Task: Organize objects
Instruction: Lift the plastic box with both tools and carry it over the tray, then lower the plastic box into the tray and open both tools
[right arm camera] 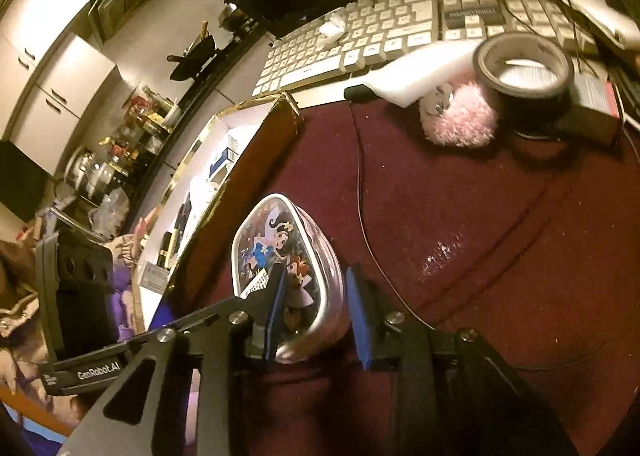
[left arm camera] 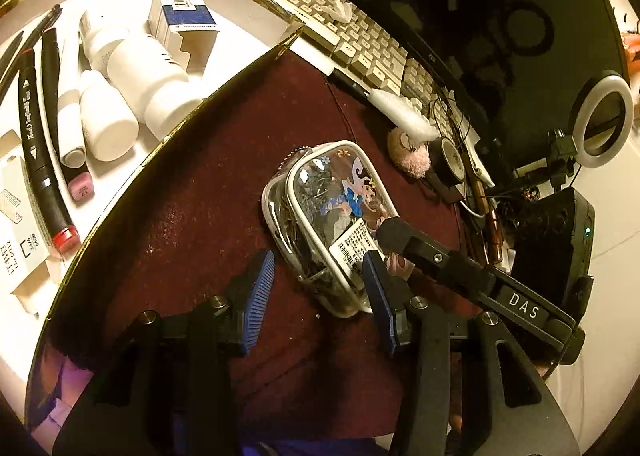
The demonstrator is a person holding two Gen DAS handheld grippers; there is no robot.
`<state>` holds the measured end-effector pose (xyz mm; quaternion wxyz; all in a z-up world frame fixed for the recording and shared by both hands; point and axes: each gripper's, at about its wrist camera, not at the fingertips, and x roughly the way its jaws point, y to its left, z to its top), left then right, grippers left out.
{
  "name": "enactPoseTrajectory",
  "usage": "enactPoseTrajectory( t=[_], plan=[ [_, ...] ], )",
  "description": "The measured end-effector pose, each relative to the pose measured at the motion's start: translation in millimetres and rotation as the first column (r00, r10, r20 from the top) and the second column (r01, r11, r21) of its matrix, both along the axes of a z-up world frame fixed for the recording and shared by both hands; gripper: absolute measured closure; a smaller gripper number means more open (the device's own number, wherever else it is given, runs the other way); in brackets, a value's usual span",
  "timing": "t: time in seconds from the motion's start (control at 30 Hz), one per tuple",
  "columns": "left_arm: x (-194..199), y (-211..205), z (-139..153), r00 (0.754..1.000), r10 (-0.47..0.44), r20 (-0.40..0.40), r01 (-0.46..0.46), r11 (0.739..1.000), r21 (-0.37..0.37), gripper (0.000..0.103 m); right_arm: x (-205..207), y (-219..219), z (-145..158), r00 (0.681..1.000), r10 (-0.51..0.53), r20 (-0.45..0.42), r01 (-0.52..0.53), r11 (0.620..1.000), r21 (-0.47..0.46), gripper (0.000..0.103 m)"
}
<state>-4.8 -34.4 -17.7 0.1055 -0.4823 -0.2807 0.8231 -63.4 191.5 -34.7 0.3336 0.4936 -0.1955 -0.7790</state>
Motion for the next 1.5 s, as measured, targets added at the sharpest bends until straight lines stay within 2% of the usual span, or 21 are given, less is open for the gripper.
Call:
enactPoseTrajectory(
  t=[0.07, 0.23, 0.4, 0.63, 0.87, 1.07, 1.23, 1.5],
  plan=[
    [-2, 0, -1, 1.000, 0.002, -0.004, -0.002, 1.000, 0.016, 0.057, -3, 1, -1, 1.000, -0.001, 0.005, 0.001, 1.000, -0.010, 0.075],
    [-4, 4, -1, 0.999, 0.013, -0.040, -0.013, 1.000, 0.002, 0.057, -5, 1, 0, 1.000, 0.003, 0.002, -0.003, 1.000, -0.008, 0.076],
    [-1, 2, 1, 0.998, 0.028, -0.051, -0.028, 0.999, -0.014, 0.057, 9, -9, 9, 0.997, 0.035, -0.070, -0.033, 0.999, 0.039, 0.076],
    [18, -11, 30, 0.985, 0.088, -0.146, -0.098, 0.993, -0.066, 0.057, 23, -24, 30, 0.987, 0.067, -0.145, -0.063, 0.997, 0.036, 0.077],
    [19, -52, 68, 0.960, 0.172, -0.220, -0.194, 0.977, -0.083, 0.058, 14, -70, 70, 0.975, 0.101, -0.199, -0.099, 0.995, 0.018, 0.077],
    [-3, -106, 92, 0.935, 0.255, -0.247, -0.283, 0.955, -0.086, 0.058, -17, -128, 95, 0.967, 0.156, -0.202, -0.160, 0.987, -0.005, 0.077],
    [-31, -146, 91, 0.912, 0.339, -0.232, -0.364, 0.929, -0.071, 0.058, -49, -175, 93, 0.961, 0.219, -0.171, -0.226, 0.974, -0.021, 0.078],
    [-83, -197, 65, 0.911, 0.404, -0.087, -0.410, 0.909, -0.074, 0.058, -104, -229, 65, 0.962, 0.255, -0.096, -0.259, 0.966, -0.023, 0.078]
  ],
)
